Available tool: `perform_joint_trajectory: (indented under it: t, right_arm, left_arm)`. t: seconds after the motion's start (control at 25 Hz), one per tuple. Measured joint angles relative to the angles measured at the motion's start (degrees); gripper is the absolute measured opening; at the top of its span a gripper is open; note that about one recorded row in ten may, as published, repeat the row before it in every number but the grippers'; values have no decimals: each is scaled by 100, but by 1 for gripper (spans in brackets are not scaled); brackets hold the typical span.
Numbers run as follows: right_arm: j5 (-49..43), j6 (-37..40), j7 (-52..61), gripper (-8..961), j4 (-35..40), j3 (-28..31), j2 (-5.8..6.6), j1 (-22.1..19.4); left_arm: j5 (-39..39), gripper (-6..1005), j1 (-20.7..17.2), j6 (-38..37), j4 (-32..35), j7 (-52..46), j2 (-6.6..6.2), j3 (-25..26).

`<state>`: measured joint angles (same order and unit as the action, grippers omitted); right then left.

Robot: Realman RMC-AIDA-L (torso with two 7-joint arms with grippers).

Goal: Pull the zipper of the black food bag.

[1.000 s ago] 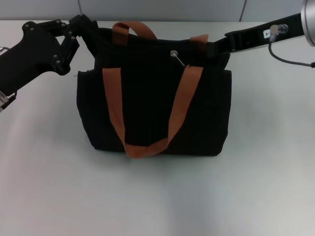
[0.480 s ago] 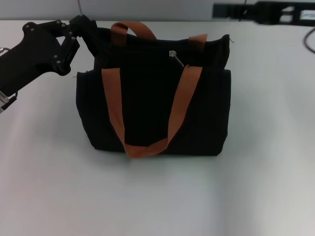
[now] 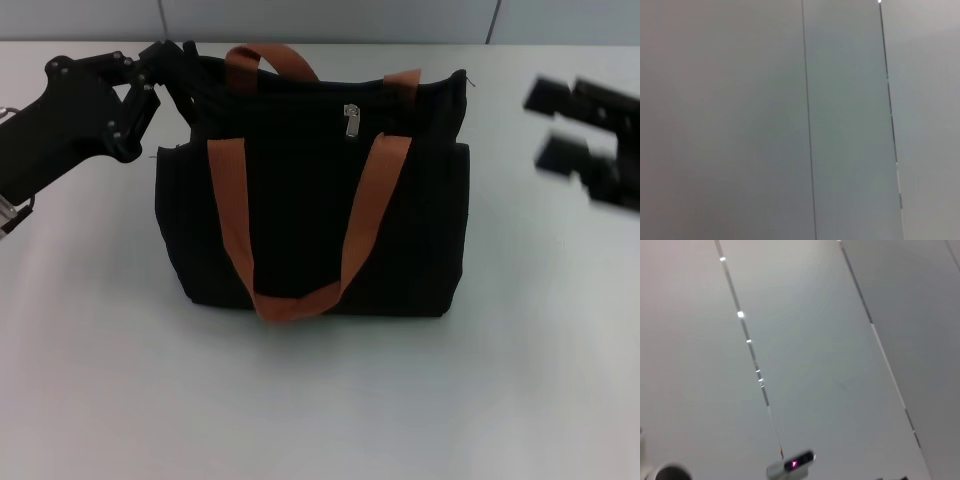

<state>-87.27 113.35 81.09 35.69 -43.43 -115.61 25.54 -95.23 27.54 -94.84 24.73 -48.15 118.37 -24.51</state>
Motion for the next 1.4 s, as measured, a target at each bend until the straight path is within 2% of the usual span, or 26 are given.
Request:
perform_joint_trajectory:
  t: [0.12,0.36,0.6,0.68,0.84,0.88,0.92,1.04,1.12,1.28,1.36,1.4]
  right_arm:
    - [-365,169,-923,635,-288,-27,32,-226]
    - [-1370,82,-1752,765,-360,18,-86,-486]
    - [-1847,-166,-1877,818,-508,0,-119,-490]
    - [-1894,-370,-2044,818,-613,-44,-165,-481]
    - [-1898,-588,-2236,818,-763,-73,-190,-435]
    - [-1899,-662,-2294,818,-815,-94,-193,-406]
    - [-1900,-720,-2337,818,-849,-111,-197,-387]
    - [-1947,-896,-2399,818,-908,-150,-228,-326]
    - [-2068,-1016,-2404,817,-914,-159,-251,-275]
    - [-2198,-1203,-2418,817,-992,-193,-269,-162]
    - [-2198,-1269,-2465,817,-1027,-181,-300,-140]
    - [-2197,-1285,-2500,817,-1035,-170,-318,-140]
  left_arm:
    - [-4,163,-48,80,-14,-2,-3,0]
    - [-27,165,-109,346,-65,-49,4,-25]
    - [0,168,-223,608,-123,-241,8,11]
    - [21,168,-272,607,-127,-316,-3,16]
    - [-10,170,-362,599,74,-938,-131,-41]
    - [-67,218,-419,533,203,-1321,-243,-121]
    - [-80,265,-433,510,232,-1421,-270,-141]
    - [-129,408,-536,181,415,-2090,-520,-411]
    - [-134,487,-615,-96,612,-2720,-739,-692]
    - [-137,646,-711,-553,870,-3418,-922,-828]
    - [-136,814,-720,-936,882,-3417,-947,-798]
    - [-135,814,-721,-1165,886,-3313,-943,-808]
